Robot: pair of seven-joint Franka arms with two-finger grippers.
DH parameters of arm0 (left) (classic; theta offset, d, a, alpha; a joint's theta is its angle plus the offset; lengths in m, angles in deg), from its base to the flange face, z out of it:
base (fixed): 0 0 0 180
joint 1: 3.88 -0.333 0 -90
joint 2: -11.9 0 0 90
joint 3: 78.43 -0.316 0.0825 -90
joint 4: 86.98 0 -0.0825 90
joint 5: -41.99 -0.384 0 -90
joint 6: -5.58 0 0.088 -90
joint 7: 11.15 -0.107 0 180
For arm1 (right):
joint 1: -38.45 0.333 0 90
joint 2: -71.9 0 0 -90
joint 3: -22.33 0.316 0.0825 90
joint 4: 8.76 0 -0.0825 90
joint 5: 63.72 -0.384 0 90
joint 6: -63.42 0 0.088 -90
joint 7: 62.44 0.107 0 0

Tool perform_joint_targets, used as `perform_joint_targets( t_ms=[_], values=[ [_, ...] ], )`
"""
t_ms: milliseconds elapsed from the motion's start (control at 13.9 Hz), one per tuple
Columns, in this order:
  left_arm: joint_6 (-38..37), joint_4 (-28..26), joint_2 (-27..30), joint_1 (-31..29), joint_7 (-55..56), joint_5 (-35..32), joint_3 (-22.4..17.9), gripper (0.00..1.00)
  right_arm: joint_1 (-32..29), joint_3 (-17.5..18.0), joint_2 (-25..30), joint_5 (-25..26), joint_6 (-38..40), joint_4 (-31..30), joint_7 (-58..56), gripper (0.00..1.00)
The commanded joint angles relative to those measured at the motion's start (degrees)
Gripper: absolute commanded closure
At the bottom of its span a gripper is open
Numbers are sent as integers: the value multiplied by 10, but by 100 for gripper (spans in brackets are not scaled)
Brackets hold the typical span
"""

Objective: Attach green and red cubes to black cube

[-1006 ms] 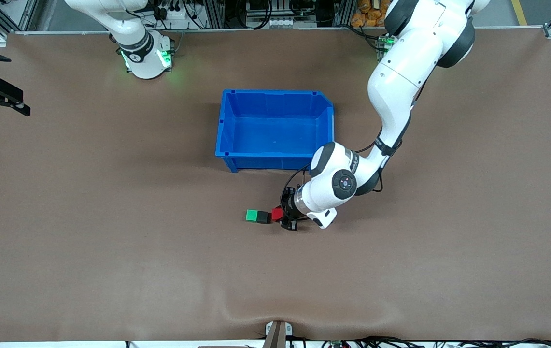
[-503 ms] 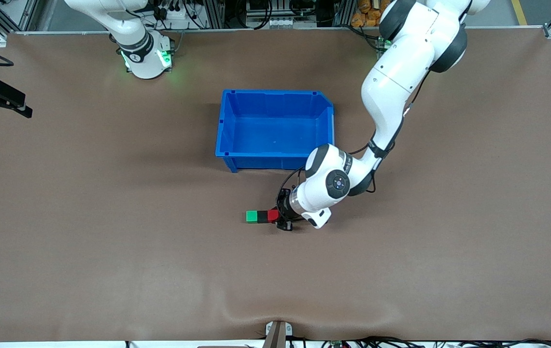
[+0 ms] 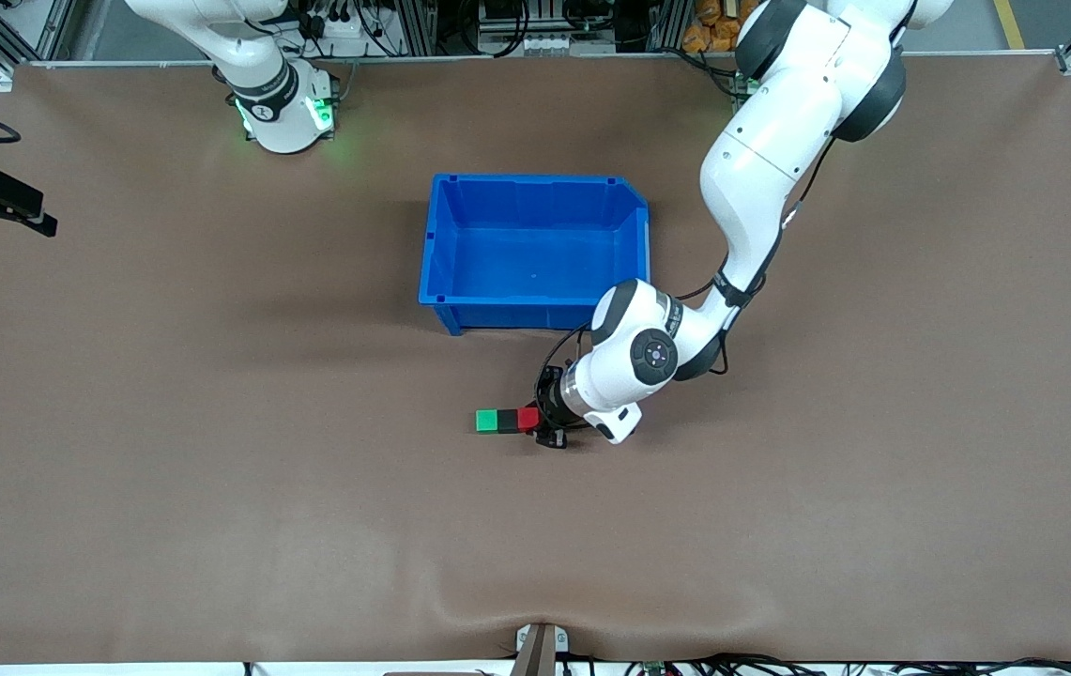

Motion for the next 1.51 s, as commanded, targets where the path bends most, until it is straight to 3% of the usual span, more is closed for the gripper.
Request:
perform_joint_targets(
  t_ms=[0, 287, 575, 934, 1221, 1437],
  values=[
    [-47, 10, 39, -1, -3, -30, -7, 0, 0, 5, -3, 9, 6, 10, 54, 0],
    [-159, 10, 136, -54, -69, -32, -7, 0, 0, 5, -1, 10, 9, 11, 57, 0],
    [-273, -7, 238, -119, -227, -57, -7, 0, -1, 5, 1, 10, 18, 13, 59, 0],
    [-413, -9, 312, -206, -444, -81, -7, 0, -1, 5, 0, 10, 23, 18, 71, 0],
    [-501, -13, 352, -232, -614, -188, -7, 0, 0, 5, 0, 10, 26, 18, 71, 0],
    [-546, -20, 378, -260, -712, -190, -7, 0, 0, 5, -1, 10, 26, 18, 71, 0]
  ],
)
